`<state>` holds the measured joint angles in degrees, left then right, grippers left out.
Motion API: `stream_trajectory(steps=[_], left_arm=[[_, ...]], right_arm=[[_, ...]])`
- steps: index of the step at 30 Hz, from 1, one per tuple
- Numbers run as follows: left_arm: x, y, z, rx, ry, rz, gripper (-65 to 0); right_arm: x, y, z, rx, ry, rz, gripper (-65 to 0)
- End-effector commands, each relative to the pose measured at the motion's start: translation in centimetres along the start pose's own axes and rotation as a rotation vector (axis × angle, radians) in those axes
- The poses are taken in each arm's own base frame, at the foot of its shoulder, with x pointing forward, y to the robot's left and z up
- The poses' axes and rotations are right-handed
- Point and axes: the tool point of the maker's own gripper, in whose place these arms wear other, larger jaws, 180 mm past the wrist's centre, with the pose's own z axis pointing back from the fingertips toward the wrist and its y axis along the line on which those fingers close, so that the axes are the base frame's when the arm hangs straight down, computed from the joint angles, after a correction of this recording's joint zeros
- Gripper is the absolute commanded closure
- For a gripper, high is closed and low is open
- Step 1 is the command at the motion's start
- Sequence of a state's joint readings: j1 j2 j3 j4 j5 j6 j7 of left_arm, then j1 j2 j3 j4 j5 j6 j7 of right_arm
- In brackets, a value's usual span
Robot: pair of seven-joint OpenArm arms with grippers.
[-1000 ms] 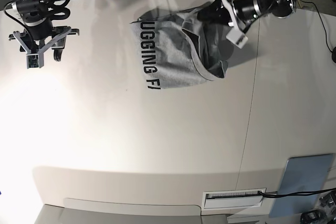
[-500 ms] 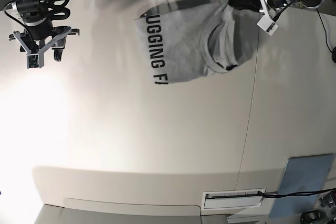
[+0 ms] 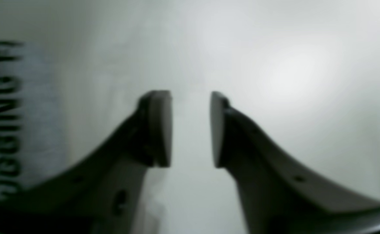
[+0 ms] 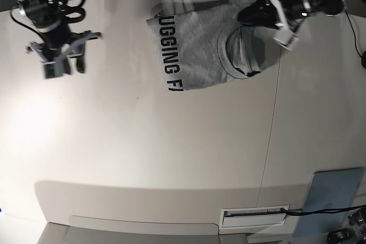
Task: Fold the T-shirt properly
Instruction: 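Grasp the bundle sides with both grippers and square it into a rectangle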
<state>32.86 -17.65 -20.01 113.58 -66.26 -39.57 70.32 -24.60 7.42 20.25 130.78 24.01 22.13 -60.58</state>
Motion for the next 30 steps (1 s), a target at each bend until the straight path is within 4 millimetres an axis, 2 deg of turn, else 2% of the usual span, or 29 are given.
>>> stream_trajectory(steps=[1, 3, 6, 9, 14, 23, 26, 30], left_arm=[[0.0, -0.8, -0.4, -0.024, 0.005, -0.025, -3.9], [-1.1, -2.0, -1.9, -0.06, 0.059, -0.048, -3.9], [-1.7, -3.3, -3.6, -0.089, 0.081, -0.085, -3.9], [-2.2, -3.4, -4.8, -0.067, 0.11, -0.133, -3.9], [-3.5, -0.8, -5.9, 0.036, 0.209, -0.148, -3.9], [-5.7, 4.1, -6.6, 0.125, 0.316, -0.108, -3.9], [-6.0, 6.0, -6.7, 0.175, 0.345, -0.121, -3.9], [-5.1, 9.4, -6.5, 0.295, 0.362, -0.182, -3.9]], right_arm=[[1.0, 0.6, -0.5, 0.02, -0.038, 0.014, -12.1], [1.0, 2.2, -2.1, 0.068, -0.031, 0.029, -6.5], [1.6, 4.3, -4.4, 0.125, -0.031, 0.065, -1.7], [2.5, 5.9, -6.2, 0.157, -0.043, 0.108, -1.3], [3.8, 8.2, -9.1, 0.224, -0.05, 0.128, -1.3], [6.2, 12.1, -14.6, 0.34, -0.039, 0.193, 0.0], [5.9, 13.6, -15.7, 0.376, 0.014, 0.244, 0.0], [4.4, 14.4, -15.8, 0.392, 0.097, 0.297, 0.0]])
